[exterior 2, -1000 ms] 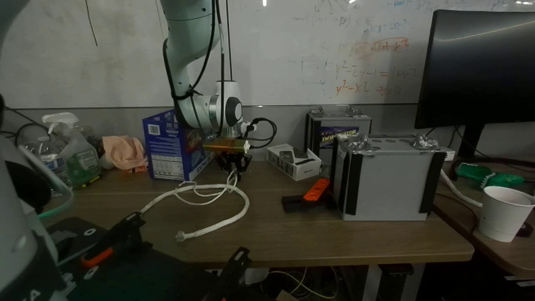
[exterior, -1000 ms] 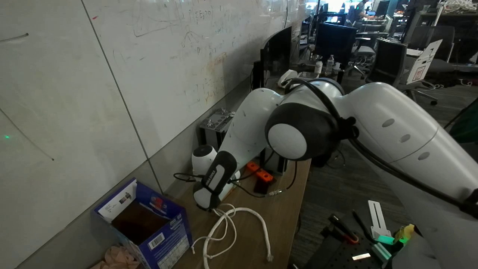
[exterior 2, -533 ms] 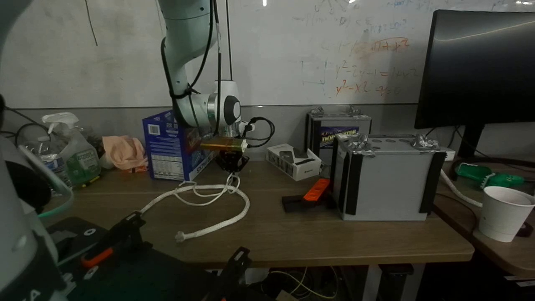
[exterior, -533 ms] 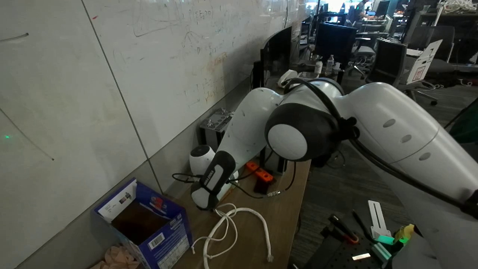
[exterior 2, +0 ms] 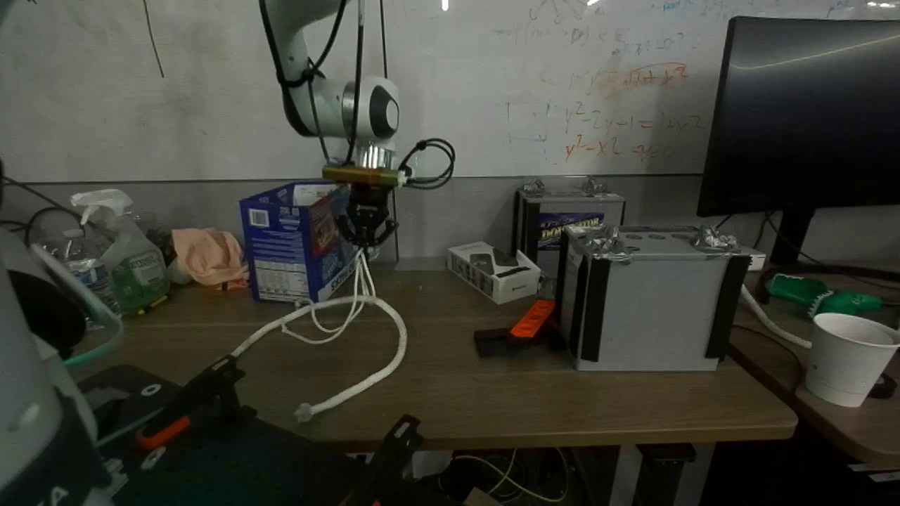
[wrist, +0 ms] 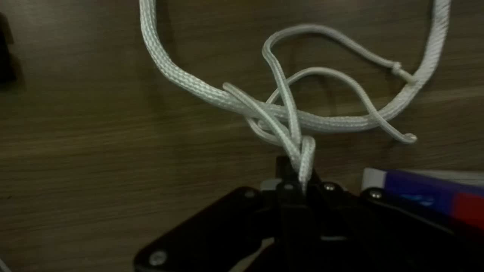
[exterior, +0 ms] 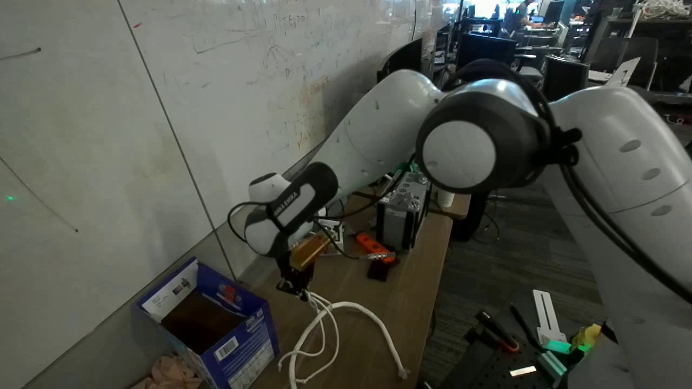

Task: Put the white string in the blue box

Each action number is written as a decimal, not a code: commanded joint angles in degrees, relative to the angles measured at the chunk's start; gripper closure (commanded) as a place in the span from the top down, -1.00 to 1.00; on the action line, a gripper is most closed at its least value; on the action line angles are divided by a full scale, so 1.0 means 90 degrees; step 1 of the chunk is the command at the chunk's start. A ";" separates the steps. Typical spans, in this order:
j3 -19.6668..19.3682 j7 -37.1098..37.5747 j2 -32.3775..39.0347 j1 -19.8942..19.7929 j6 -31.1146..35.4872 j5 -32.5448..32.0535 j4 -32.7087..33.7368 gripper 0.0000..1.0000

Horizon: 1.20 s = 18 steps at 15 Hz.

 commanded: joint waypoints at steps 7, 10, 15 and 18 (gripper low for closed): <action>0.0473 0.0592 -0.1909 0.0248 -0.2918 0.0798 0.1150 -0.97; 0.0542 0.1190 -0.2061 0.0604 -0.3393 0.0701 0.1965 -0.97; 0.0617 0.1960 -0.1773 0.1199 -0.3904 0.0567 0.3461 -0.97; 0.0614 0.2425 -0.1578 0.1586 -0.4027 0.0416 0.4196 -0.97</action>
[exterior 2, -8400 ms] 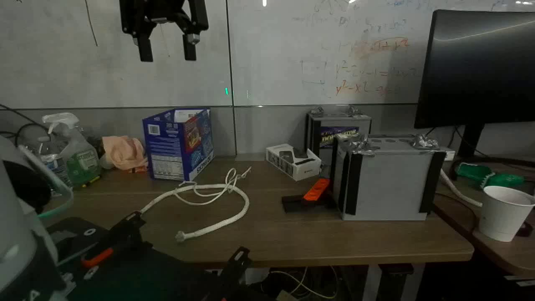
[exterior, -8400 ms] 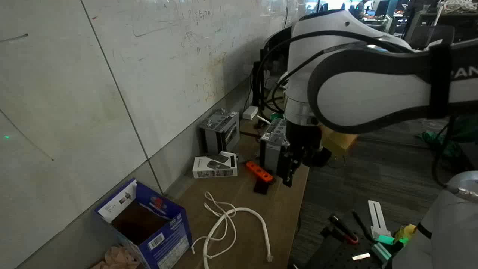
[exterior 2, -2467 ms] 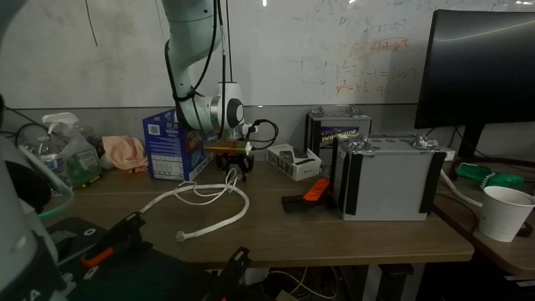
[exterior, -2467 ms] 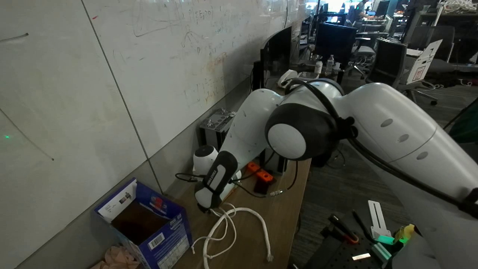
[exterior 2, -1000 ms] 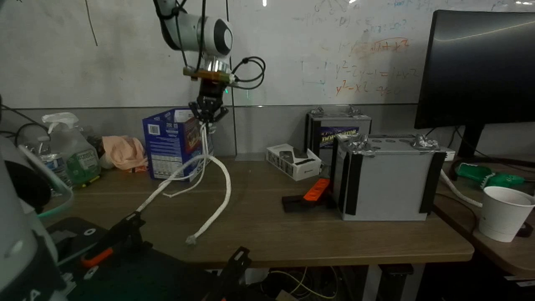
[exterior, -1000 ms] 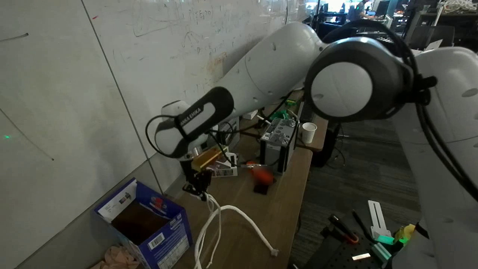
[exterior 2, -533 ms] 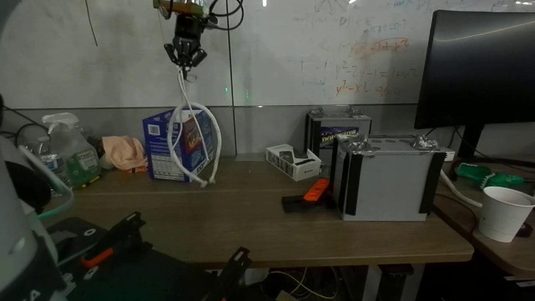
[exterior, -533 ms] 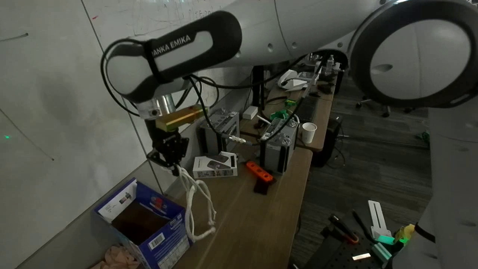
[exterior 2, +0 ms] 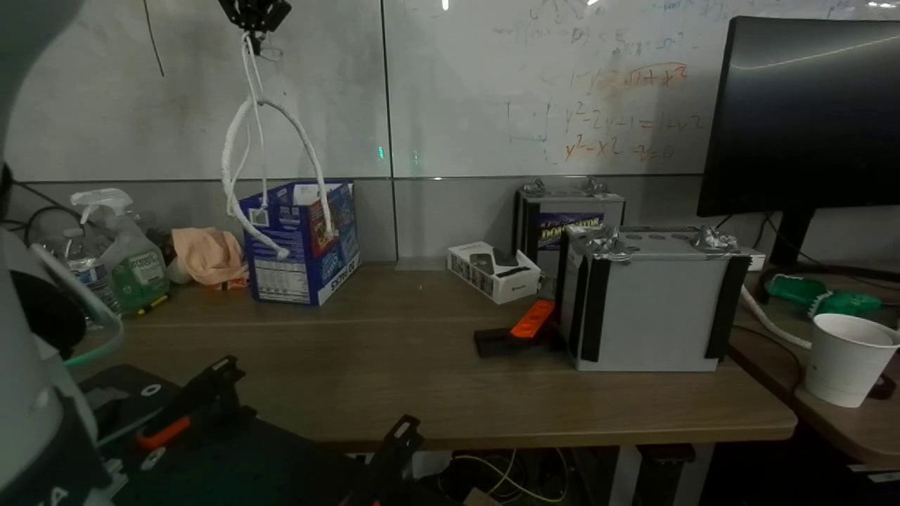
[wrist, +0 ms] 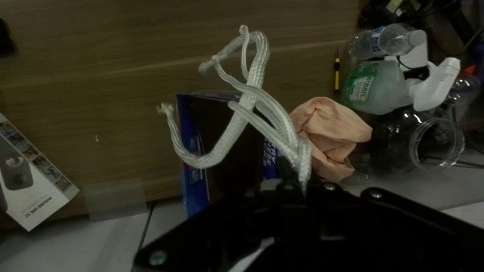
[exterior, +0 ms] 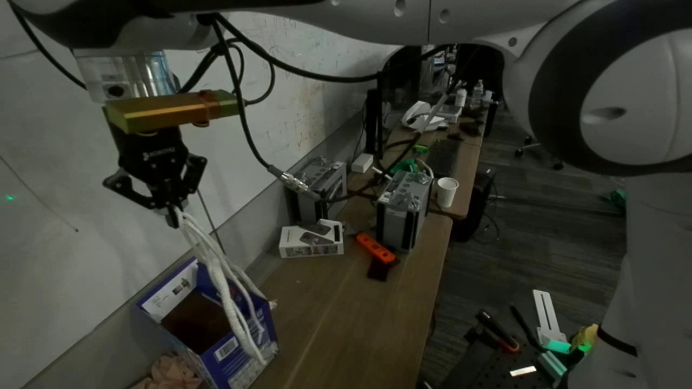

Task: Put the white string in the blue box

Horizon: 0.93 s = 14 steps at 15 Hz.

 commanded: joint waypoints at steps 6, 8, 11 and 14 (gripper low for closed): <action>-0.0080 0.0931 0.1017 0.0911 -0.0703 -0.0862 0.2566 -0.97; -0.0104 0.0879 0.1145 0.0966 -0.0935 -0.0992 0.3022 -0.97; -0.0120 0.0869 0.1238 0.1014 -0.1299 -0.1075 0.3623 -0.97; -0.0356 0.0883 0.1173 0.1160 -0.1386 -0.1134 0.3854 -0.97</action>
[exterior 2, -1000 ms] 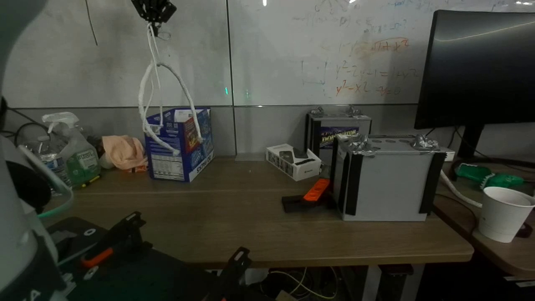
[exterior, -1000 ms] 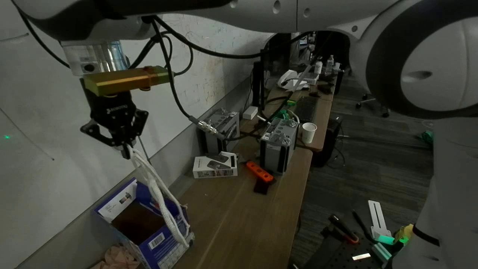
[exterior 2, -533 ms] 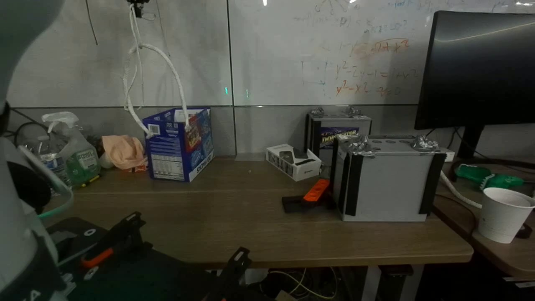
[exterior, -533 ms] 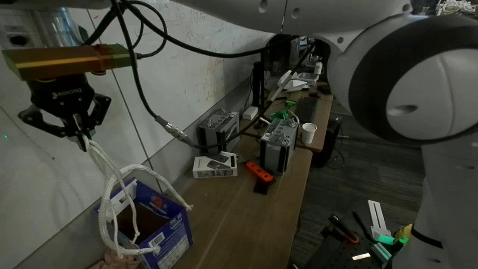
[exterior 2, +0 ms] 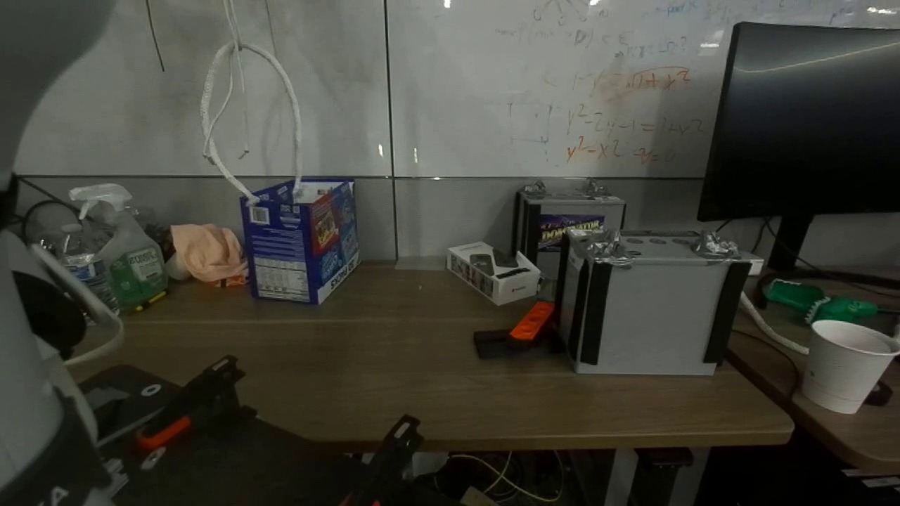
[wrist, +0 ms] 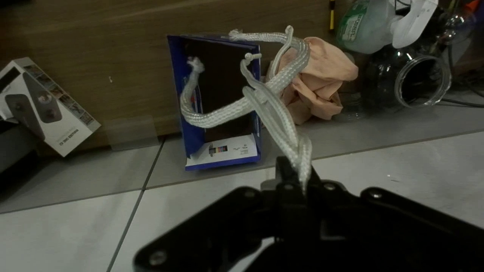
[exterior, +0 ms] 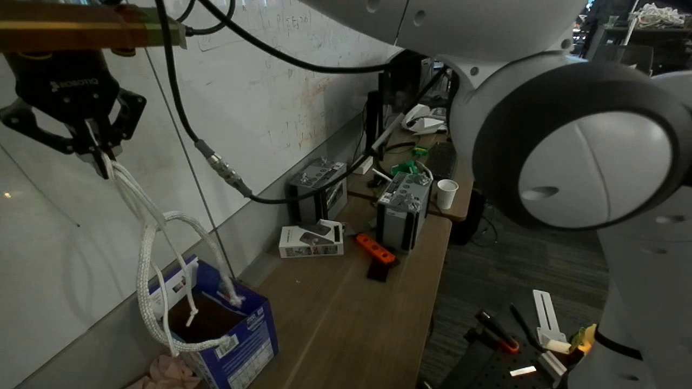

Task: Put the white string in the blue box

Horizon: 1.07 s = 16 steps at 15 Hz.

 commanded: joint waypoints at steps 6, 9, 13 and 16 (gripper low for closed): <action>-0.0572 -0.0100 0.0466 0.0246 -0.0473 -0.0086 0.1332 -0.97; -0.0716 -0.0192 0.0727 0.0178 -0.0444 -0.0068 0.1569 -0.97; -0.0848 -0.0273 0.1139 0.0119 -0.0450 -0.0020 0.1889 -0.97; -0.0905 -0.0306 0.1374 0.0099 -0.0475 0.0003 0.2065 -0.97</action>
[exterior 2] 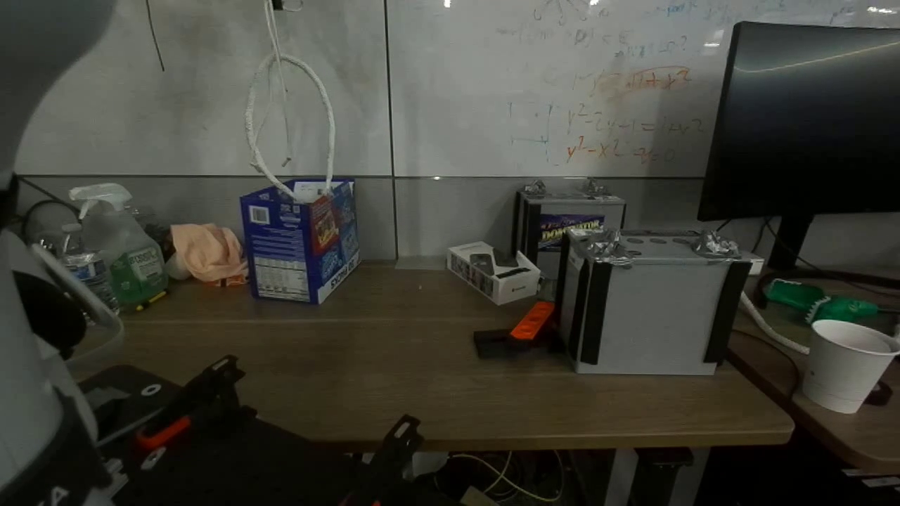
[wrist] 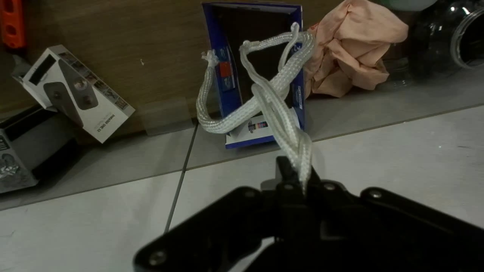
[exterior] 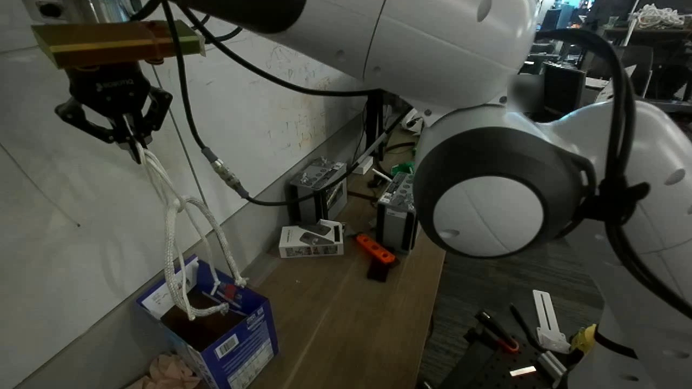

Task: Put the white string in the blue box

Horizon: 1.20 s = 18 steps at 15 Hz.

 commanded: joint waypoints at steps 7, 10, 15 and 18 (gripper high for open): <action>-0.0105 -0.0085 0.0296 0.0185 0.0008 0.0001 0.0306 -0.97; -0.0140 -0.0054 0.0291 0.0433 0.0008 -0.0074 0.0309 -0.97; -0.0222 -0.0051 0.0299 0.0750 0.0025 -0.0109 0.0314 -0.97; -0.0261 -0.0036 0.0283 0.0807 0.0034 -0.0089 0.0313 -0.97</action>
